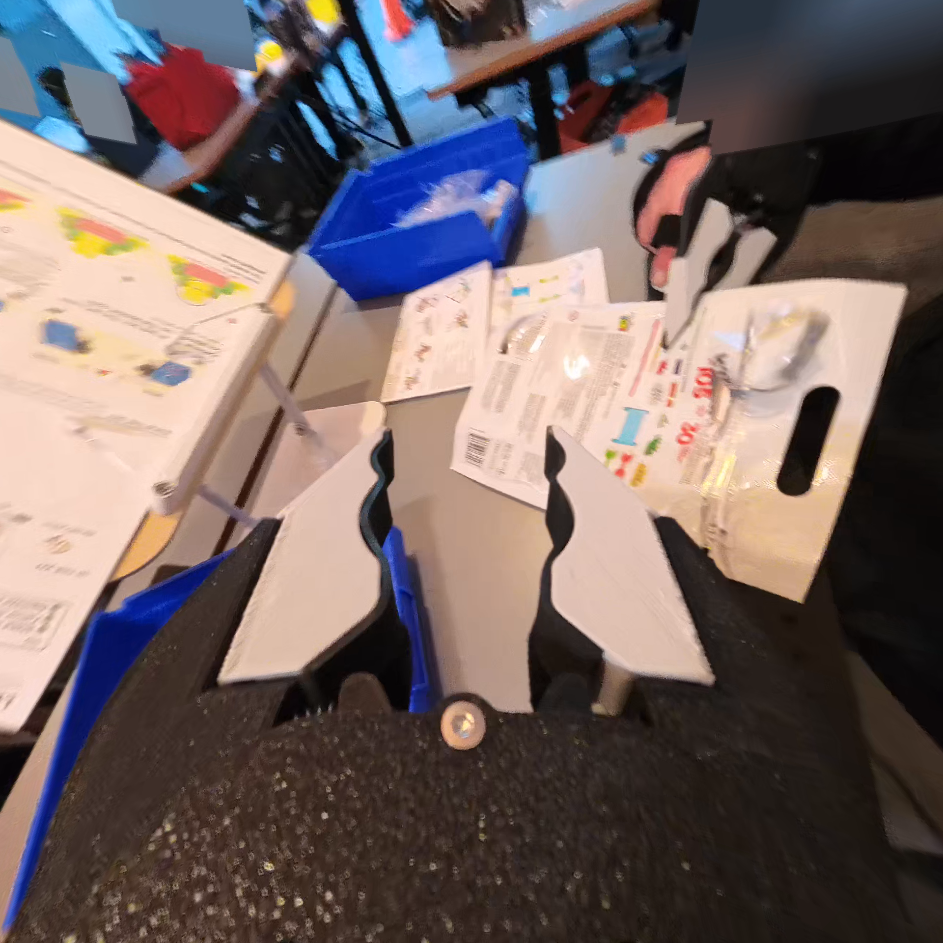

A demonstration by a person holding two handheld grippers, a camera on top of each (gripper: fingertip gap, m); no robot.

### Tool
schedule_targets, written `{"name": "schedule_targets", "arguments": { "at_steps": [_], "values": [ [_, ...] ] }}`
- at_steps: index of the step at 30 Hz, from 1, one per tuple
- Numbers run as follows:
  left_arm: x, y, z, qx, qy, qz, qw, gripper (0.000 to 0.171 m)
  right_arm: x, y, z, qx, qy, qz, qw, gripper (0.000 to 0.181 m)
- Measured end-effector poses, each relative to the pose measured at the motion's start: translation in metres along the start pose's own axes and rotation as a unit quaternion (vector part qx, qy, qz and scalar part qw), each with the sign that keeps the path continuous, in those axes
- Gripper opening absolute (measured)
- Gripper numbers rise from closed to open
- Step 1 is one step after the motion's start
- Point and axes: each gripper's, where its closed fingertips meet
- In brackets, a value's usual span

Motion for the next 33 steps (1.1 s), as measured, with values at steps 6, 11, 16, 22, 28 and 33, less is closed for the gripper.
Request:
{"name": "schedule_targets", "arguments": {
  "at_steps": [6, 11, 16, 22, 28, 33],
  "values": [
    [-0.042, -0.089, 0.113, -0.203, -0.07, -0.13, 0.968, 0.074, 0.003, -0.002, 0.008, -0.007, -0.01, 0.015, 1.0, 0.0],
    [-0.051, -0.131, 0.143, -0.239, -0.095, -0.147, 0.955, 0.073, 0.0, -0.001, 0.01, -0.012, -0.02, 0.018, 1.0, 0.0],
    [-0.043, -0.153, 0.151, -0.22, -0.113, -0.125, 0.961, 0.069, -0.002, -0.001, 0.016, -0.025, -0.03, 0.021, 0.999, 0.0],
    [-0.063, -0.179, 0.146, -0.167, -0.108, -0.135, 0.971, 0.027, -0.013, -0.007, 0.012, -0.013, -0.034, 0.009, 0.999, 0.0],
    [-0.061, -0.188, 0.118, -0.097, -0.093, -0.129, 0.982, 0.0, -0.023, -0.003, 0.027, -0.033, -0.063, -0.015, 0.997, 0.003],
    [-0.052, -0.184, 0.073, -0.017, -0.102, -0.153, 0.983, 0.0, 0.022, 0.044, 0.07, -0.111, -0.035, 0.031, 0.993, 0.04]
  ]
}}
Point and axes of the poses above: each gripper's, where its closed fingertips meet, y back along the fingers, x out of its top, z = x × y across the jaws, and after that the axes turned 1 degree about -z, right-handed
